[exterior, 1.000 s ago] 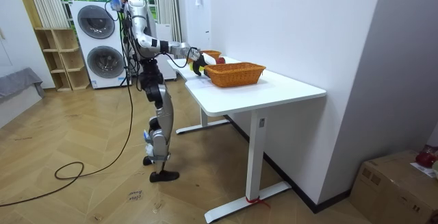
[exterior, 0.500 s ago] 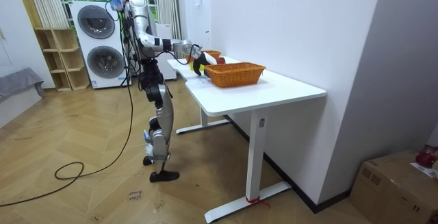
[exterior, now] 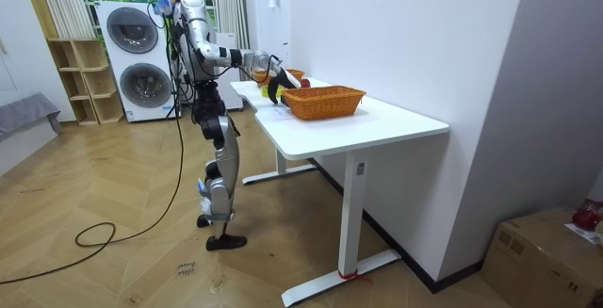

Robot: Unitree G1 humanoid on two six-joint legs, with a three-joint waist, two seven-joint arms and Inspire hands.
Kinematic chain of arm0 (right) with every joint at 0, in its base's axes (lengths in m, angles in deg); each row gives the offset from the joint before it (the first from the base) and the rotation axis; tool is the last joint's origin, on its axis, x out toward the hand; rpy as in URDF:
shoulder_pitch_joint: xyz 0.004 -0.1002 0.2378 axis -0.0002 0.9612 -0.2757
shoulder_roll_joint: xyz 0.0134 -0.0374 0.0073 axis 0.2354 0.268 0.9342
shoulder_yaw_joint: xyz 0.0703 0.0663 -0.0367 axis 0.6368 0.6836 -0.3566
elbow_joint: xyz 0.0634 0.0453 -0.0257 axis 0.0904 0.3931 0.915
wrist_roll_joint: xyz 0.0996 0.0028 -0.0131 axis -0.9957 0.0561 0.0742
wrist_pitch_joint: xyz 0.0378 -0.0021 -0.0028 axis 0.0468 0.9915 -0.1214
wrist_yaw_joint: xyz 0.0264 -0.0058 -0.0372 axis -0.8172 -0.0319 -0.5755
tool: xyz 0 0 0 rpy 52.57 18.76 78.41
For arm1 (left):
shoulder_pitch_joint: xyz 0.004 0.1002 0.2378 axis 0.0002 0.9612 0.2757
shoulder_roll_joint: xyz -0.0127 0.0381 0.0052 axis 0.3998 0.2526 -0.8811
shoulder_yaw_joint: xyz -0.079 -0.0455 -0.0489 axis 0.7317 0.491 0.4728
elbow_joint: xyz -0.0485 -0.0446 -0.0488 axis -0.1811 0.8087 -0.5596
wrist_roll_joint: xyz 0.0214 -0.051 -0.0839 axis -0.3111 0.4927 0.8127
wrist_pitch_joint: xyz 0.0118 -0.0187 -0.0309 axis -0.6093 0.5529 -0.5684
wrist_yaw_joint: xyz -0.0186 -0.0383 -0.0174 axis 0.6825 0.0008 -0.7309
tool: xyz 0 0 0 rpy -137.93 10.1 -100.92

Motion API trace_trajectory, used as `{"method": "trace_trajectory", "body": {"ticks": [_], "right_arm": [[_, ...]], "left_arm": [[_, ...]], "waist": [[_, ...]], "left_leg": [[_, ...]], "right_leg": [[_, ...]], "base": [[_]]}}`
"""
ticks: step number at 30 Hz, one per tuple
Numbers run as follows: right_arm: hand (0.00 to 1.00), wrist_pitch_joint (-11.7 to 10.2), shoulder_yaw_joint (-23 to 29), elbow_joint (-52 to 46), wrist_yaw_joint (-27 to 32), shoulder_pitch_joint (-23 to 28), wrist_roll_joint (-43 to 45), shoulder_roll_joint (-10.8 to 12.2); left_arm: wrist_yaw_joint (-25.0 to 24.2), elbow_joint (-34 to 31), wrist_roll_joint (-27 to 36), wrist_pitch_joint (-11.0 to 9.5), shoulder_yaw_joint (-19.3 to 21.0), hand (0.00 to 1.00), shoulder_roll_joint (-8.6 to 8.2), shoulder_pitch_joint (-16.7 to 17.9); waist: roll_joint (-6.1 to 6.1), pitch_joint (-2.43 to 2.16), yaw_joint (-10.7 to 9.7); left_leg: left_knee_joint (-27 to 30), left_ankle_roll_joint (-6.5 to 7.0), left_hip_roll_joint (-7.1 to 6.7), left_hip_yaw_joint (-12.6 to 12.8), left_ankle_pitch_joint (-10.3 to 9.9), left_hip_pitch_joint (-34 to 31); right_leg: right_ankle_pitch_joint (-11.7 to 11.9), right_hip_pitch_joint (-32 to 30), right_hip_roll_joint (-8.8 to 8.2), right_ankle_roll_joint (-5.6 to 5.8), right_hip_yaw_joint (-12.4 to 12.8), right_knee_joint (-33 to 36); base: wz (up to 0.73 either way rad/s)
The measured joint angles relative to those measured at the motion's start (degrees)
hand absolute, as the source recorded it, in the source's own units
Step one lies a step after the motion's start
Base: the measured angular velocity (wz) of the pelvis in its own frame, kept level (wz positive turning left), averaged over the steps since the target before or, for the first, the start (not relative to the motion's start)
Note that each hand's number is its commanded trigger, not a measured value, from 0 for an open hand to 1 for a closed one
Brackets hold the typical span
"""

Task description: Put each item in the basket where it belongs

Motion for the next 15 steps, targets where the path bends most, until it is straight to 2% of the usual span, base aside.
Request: {"method": "trace_trajectory", "body": {"ticks": [12, 13, 14, 15], "right_arm": [[0.0, 0.75, -0.06, -0.05, -2.32, -1.14, 2.71, 0.0], [0.05, 0.79, -0.05, -0.06, -2.58, -1.23, 2.82, 0.0], [1.0, 0.85, -0.05, -0.15, -2.71, -1.25, 2.88, 0.0], [1.0, 0.88, -0.06, -0.2, -2.74, -1.25, 2.89, 0.0]], "left_arm": [[-0.05, 0.02, 0.05, 0.0, -0.01, 0.0, -0.01, -0.11], [-0.05, 0.02, 0.05, 0.0, -0.01, 0.0, -0.01, -0.11], [-0.05, 0.02, 0.02, 0.0, -0.01, 0.0, -0.01, -0.12], [-0.05, 0.02, 0.02, 0.0, -0.01, 0.0, -0.01, -0.12]], "waist": [[0.02, -0.01, 0.28], [0.02, -0.01, 0.29], [0.01, -0.01, 0.37], [0.01, -0.01, 0.39]], "left_leg": [[0.22, 0.0, 0.0, -0.38, 0.0, -0.4], [0.22, 0.0, 0.01, -0.38, 0.0, -0.41], [0.19, 0.0, 0.01, -0.39, 0.0, -0.43], [0.17, 0.0, 0.01, -0.38, 0.0, -0.43]], "right_leg": [[0.08, -0.08, -0.05, -0.09, -0.68, -0.05], [0.08, -0.08, -0.05, -0.09, -0.7, -0.06], [0.08, -0.12, -0.03, -0.09, -0.66, -0.05], [0.08, -0.14, -0.03, -0.09, -0.63, -0.05]], "base": [[0.01], [0.0], [0.0], [0.0]]}}
